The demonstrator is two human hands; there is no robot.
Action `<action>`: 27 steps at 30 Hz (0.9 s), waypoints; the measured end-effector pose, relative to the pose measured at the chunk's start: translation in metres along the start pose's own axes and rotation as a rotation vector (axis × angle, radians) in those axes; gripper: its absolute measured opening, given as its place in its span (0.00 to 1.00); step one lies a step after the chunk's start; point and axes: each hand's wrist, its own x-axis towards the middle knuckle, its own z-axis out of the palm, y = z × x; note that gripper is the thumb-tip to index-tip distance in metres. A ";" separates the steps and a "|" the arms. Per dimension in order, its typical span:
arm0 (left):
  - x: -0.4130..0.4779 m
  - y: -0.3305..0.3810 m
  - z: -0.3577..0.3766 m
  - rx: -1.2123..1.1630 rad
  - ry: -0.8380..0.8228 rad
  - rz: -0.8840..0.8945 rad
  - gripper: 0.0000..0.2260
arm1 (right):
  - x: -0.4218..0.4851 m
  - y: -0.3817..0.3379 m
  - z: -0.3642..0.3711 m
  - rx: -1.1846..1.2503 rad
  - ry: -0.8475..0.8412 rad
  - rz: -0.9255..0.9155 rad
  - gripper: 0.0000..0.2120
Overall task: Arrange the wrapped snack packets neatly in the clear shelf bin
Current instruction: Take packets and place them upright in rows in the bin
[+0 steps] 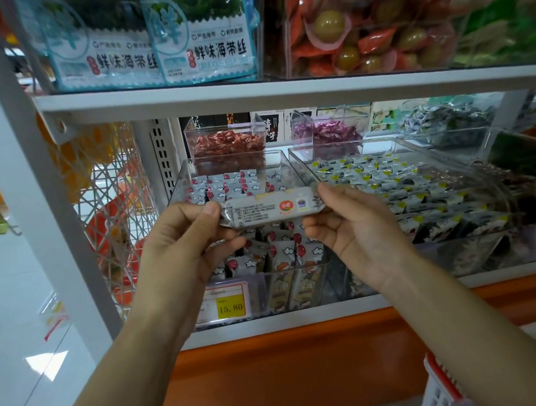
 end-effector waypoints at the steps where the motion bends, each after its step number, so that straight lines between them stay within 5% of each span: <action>1: 0.000 0.000 0.000 -0.005 0.002 -0.008 0.06 | 0.000 0.000 0.000 0.004 -0.005 -0.001 0.07; 12: -0.001 0.003 0.000 0.075 -0.092 -0.184 0.13 | 0.002 0.004 -0.004 -0.277 -0.109 -0.202 0.09; 27: -0.004 0.001 0.002 0.250 -0.186 -0.031 0.16 | -0.004 0.008 0.003 -0.524 -0.069 -0.195 0.02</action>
